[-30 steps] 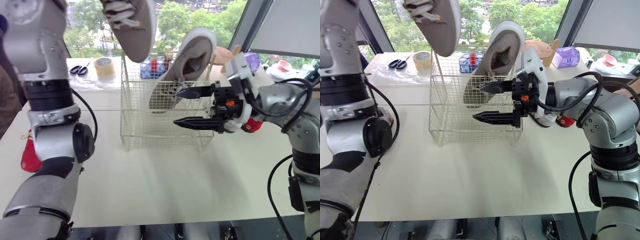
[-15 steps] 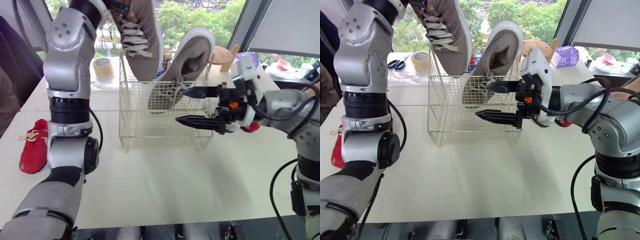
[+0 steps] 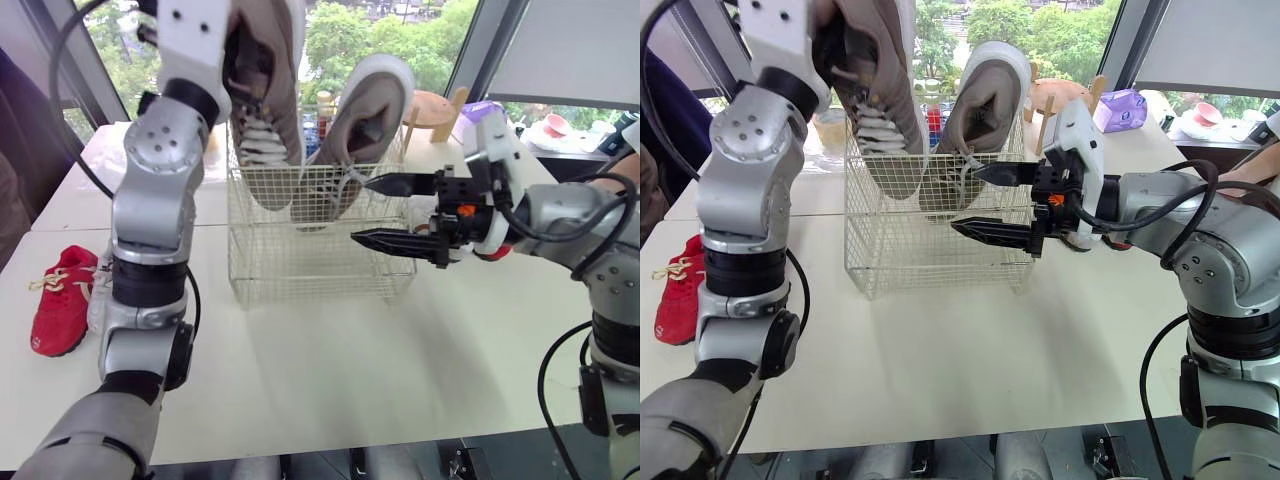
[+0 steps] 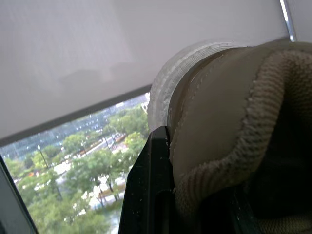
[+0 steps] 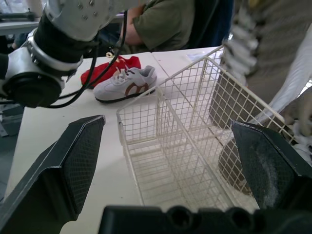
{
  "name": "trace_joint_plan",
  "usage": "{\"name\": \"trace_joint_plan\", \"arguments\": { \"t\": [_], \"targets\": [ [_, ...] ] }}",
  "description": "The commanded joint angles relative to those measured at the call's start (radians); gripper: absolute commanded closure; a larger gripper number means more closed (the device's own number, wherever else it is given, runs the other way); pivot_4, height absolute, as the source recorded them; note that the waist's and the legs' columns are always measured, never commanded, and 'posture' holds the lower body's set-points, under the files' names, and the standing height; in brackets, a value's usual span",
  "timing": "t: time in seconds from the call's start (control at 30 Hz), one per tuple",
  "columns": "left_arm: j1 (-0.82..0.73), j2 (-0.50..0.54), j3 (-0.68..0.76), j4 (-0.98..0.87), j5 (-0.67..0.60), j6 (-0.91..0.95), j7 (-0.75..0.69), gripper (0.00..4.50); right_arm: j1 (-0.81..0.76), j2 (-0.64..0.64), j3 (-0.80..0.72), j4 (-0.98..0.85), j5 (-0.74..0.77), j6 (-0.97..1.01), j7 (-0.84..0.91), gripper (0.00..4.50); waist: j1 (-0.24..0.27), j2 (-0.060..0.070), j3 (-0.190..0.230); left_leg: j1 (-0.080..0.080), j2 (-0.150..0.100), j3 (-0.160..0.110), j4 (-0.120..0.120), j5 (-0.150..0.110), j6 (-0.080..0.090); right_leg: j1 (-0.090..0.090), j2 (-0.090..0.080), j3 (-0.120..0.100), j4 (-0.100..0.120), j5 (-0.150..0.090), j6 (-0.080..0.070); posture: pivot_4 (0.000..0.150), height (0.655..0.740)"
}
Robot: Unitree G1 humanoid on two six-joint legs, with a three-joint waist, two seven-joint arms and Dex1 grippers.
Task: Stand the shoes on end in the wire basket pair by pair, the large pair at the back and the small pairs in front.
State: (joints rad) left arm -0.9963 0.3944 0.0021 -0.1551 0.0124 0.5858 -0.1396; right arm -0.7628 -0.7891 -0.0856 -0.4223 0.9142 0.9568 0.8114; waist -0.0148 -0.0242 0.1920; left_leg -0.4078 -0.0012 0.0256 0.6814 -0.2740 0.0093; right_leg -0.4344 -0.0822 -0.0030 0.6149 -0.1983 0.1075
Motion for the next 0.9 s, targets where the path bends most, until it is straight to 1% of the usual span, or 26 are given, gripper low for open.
{"name": "trace_joint_plan", "arguments": {
  "t": [0.03, 0.1, 0.17, 0.3, 0.33, 0.37, 0.47, 0.53, 0.57, 0.63, 0.7, 0.73, 0.77, 0.83, 0.87, 0.9],
  "targets": [
    [0.064, 0.014, -0.038, 0.011, 0.035, 0.105, -0.019, 4.49, -0.011, 0.009, -0.014, 0.001, -0.003, -0.021, -0.001, 0.0, -0.001, 0.0, 0.0, 0.0, 0.0, 0.0, 0.0, 0.0, 0.0, 0.0, 0.0, 0.0, 0.0, 0.0, 0.0, 0.15, 0.74],
    [0.091, 0.002, -0.027, 0.019, 0.032, 0.127, -0.009, 4.49, -0.009, 0.01, -0.014, 0.004, -0.007, -0.025, -0.001, 0.0, -0.002, 0.001, -0.001, 0.0, 0.0, 0.0, 0.0, 0.0, 0.0, 0.0, 0.0, 0.0, 0.0, 0.0, 0.0, 0.15, 0.74],
    [0.124, -0.004, -0.024, 0.019, 0.035, 0.124, -0.007, 4.49, -0.007, 0.01, -0.016, 0.006, -0.01, -0.024, -0.003, 0.0, -0.002, 0.005, -0.004, 0.001, 0.001, 0.0, 0.0, 0.0, 0.001, 0.001, 0.0, 0.0, 0.0, 0.0, 0.0, 0.15, 0.74],
    [0.169, -0.06, 0.034, 0.001, -0.019, 0.169, 0.001, 4.49, -0.002, 0.008, -0.02, 0.004, -0.01, -0.022, -0.008, 0.0, -0.001, 0.01, -0.008, 0.002, 0.001, 0.001, 0.0, -0.001, 0.002, 0.002, 0.0, 0.001, 0.0, 0.0, 0.0, 0.15, 0.74],
    [0.183, -0.084, 0.062, -0.006, -0.051, 0.181, -0.005, 3.63, 0.0, 0.009, -0.02, 0.005, -0.011, -0.021, -0.01, 0.0, -0.001, 0.012, -0.009, 0.003, 0.001, 0.001, 0.0, -0.001, 0.002, 0.003, 0.0, 0.001, 0.0, 0.0, 0.0, 0.15, 0.74],
    [0.192, -0.108, 0.093, -0.014, -0.077, 0.208, 0.002, 3.28, 0.002, 0.009, -0.022, 0.006, -0.011, -0.021, -0.013, 0.0, 0.001, 0.015, -0.011, 0.004, 0.001, 0.001, 0.0, -0.001, 0.002, 0.004, 0.0, 0.001, 0.0, 0.0, 0.0, 0.15, 0.74],
    [0.198, -0.137, 0.158, -0.065, -0.144, 0.236, -0.011, 1.8, 0.006, 0.015, -0.031, 0.019, -0.021, -0.028, -0.034, 0.0, 0.004, 0.015, -0.011, 0.005, 0.0, 0.0, 0.0, -0.001, 0.002, 0.006, 0.001, 0.0, 0.0, 0.0, 0.0, 0.15, 0.74],
    [0.213, -0.115, 0.199, -0.143, -0.219, 0.264, -0.071, 0.79, 0.011, 0.024, -0.054, 0.038, -0.027, -0.036, -0.065, 0.0, 0.007, 0.015, -0.011, 0.005, 0.0, -0.001, 0.001, -0.001, 0.002, 0.006, 0.001, 0.0, 0.0, 0.0, 0.0, 0.15, 0.74],
    [0.228, -0.109, 0.243, -0.191, -0.278, 0.296, -0.098, 0.37, 0.017, 0.032, -0.079, 0.049, -0.02, -0.038, -0.085, 0.0, 0.007, 0.015, -0.011, 0.004, 0.0, -0.001, 0.001, -0.001, 0.002, 0.006, 0.0, 0.0, 0.0, 0.0, 0.0, 0.15, 0.74],
    [0.262, -0.091, 0.329, -0.273, -0.381, 0.374, -0.135, 0.37, 0.031, 0.05, -0.139, 0.074, 0.01, -0.034, -0.125, 0.0, 0.007, 0.015, -0.011, 0.003, 0.0, -0.001, 0.001, -0.001, 0.002, 0.005, 0.0, 0.0, -0.001, 0.0, 0.0, 0.15, 0.74],
    [0.316, -0.049, 0.418, -0.354, -0.491, 0.462, -0.185, 0.37, 0.052, 0.077, -0.232, 0.12, 0.063, -0.024, -0.179, 0.0, 0.005, 0.014, -0.01, 0.001, 0.0, -0.001, 0.001, -0.001, 0.002, 0.004, -0.001, 0.0, -0.002, 0.0, 0.0, 0.15, 0.74],
    [0.344, -0.029, 0.472, -0.384, -0.561, 0.519, -0.211, 0.37, 0.075, 0.082, -0.271, 0.142, 0.059, -0.034, -0.195, 0.0, 0.005, 0.014, -0.01, 0.001, 0.0, -0.001, 0.001, -0.001, 0.002, 0.003, -0.001, 0.0, -0.002, 0.0, 0.0, 0.15, 0.74],
    [0.371, -0.009, 0.525, -0.404, -0.633, 0.571, -0.236, 0.37, 0.097, 0.085, -0.301, 0.162, 0.046, -0.056, -0.209, 0.0, 0.005, 0.014, -0.01, 0.0, 0.0, -0.001, 0.001, -0.001, 0.002, 0.003, -0.001, 0.001, -0.002, 0.0, 0.0, 0.15, 0.74],
    [0.443, 0.031, 0.619, -0.43, -0.793, 0.668, -0.3, 0.37, 0.144, 0.09, -0.351, 0.221, -0.027, -0.138, -0.242, 0.0, 0.005, 0.014, -0.01, 0.0, 0.0, -0.001, 0.001, -0.001, 0.002, 0.003, -0.001, 0.0, -0.002, 0.0, 0.0, 0.15, 0.74],
    [0.487, 0.036, 0.679, -0.427, -0.92, 0.715, -0.331, 0.17, 0.171, 0.092, -0.366, 0.256, -0.075, -0.191, -0.26, 0.0, 0.005, 0.014, -0.01, 0.0, 0.0, -0.001, 0.001, -0.001, 0.002, 0.003, -0.001, 0.0, -0.002, 0.0, 0.0, 0.15, 0.74],
    [0.538, 0.043, 0.719, -0.425, -1.044, 0.756, -0.361, 0.17, 0.197, 0.094, -0.37, 0.295, -0.13, -0.242, -0.284, 0.0, 0.005, 0.014, -0.01, 0.001, 0.0, 0.0, 0.001, -0.001, 0.002, 0.003, -0.001, 0.0, -0.002, 0.0, 0.0, 0.15, 0.74]
  ]
}}
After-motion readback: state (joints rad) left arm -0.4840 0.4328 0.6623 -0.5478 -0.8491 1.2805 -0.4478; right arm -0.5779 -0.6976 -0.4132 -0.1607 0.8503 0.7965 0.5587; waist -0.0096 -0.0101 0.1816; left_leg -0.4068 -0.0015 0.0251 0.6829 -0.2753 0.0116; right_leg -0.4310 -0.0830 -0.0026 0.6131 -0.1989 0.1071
